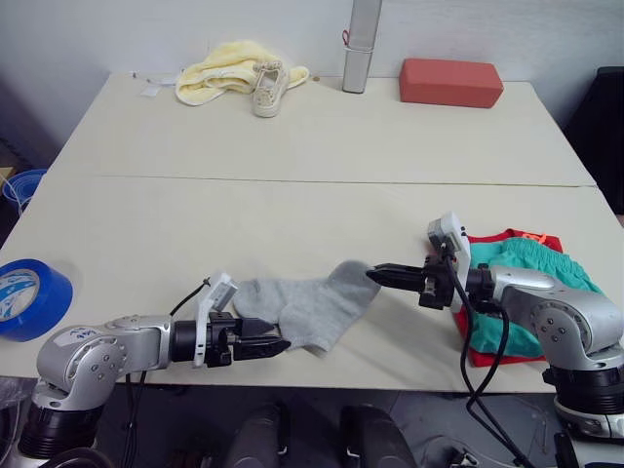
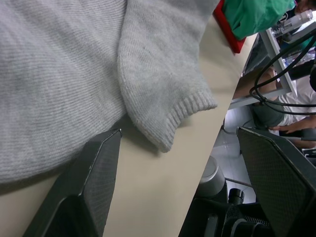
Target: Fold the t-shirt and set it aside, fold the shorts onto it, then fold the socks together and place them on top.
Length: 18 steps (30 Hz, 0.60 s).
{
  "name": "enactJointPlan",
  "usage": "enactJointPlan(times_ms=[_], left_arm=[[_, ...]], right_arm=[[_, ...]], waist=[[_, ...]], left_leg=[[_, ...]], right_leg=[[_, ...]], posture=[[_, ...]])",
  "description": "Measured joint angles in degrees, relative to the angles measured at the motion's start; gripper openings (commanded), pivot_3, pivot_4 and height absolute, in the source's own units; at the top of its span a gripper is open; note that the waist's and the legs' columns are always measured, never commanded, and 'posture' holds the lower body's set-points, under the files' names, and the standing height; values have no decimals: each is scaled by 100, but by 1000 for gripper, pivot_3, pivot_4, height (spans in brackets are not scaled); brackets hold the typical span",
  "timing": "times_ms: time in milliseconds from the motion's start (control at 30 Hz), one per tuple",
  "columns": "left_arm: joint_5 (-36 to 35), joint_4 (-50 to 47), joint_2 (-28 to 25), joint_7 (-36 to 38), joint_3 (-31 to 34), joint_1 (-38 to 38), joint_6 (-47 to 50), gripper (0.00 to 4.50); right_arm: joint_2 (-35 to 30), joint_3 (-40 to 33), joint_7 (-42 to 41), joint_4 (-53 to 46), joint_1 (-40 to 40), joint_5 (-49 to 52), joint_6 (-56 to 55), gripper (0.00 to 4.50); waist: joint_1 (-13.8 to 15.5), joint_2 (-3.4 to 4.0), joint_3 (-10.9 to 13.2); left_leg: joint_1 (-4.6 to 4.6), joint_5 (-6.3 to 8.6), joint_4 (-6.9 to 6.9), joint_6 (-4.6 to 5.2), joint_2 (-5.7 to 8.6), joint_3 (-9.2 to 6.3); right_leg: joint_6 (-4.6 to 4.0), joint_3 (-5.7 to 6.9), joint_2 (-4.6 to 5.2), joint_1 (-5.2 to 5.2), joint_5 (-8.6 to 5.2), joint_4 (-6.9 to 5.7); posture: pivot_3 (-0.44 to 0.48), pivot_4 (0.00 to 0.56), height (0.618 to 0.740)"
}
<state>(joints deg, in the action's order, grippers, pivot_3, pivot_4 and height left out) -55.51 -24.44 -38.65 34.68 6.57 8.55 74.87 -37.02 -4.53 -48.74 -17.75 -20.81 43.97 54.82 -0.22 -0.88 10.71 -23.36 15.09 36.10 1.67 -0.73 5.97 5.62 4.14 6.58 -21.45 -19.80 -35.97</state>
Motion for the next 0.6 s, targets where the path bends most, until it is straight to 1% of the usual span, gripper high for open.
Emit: enactJointPlan(times_ms=[200, 233, 267, 367, 600], left_arm=[[80, -4, 269, -211, -147, 11, -124, 3899], [91, -5, 327, -254, -170, 19, -134, 3505], [121, -6, 418, -324, -215, 29, -148, 3339], [213, -3, 608, -555, -298, 59, -166, 2392], [179, -5, 638, -589, -550, 62, 4, 104]], right_arm=[[-48, 187, -96, 0, 8, -113, -115, 0], [-48, 187, -104, 0, 8, -119, -122, 0], [-48, 187, -112, 0, 8, -120, -130, 0], [-49, 187, -128, 0, 9, -123, -143, 0], [-64, 185, -201, 16, 9, -123, -233, 0]], waist=[[17, -1, -1], [19, 0, -1], [23, 0, -1], [24, -1, -2], [13, -2, -1]], left_leg=[[3, 0, 3, 0, 1, -1], [4, 0, 4, 0, 1, -1], [5, 0, 4, 1, 2, -2], [5, 0, 5, 1, 2, -3], [5, 0, 4, 1, 2, -3]], right_leg=[[0, 1, 0, 6, 0, 0], [0, 1, 0, 8, 0, 0], [0, 1, 1, 10, 0, 0], [0, 3, 1, 12, 0, 0], [0, 6, 0, 11, 0, 0]], posture=[[0, 150, 740], [0, 150, 740], [0, 150, 740], [0, 150, 740], [0, 150, 740]])
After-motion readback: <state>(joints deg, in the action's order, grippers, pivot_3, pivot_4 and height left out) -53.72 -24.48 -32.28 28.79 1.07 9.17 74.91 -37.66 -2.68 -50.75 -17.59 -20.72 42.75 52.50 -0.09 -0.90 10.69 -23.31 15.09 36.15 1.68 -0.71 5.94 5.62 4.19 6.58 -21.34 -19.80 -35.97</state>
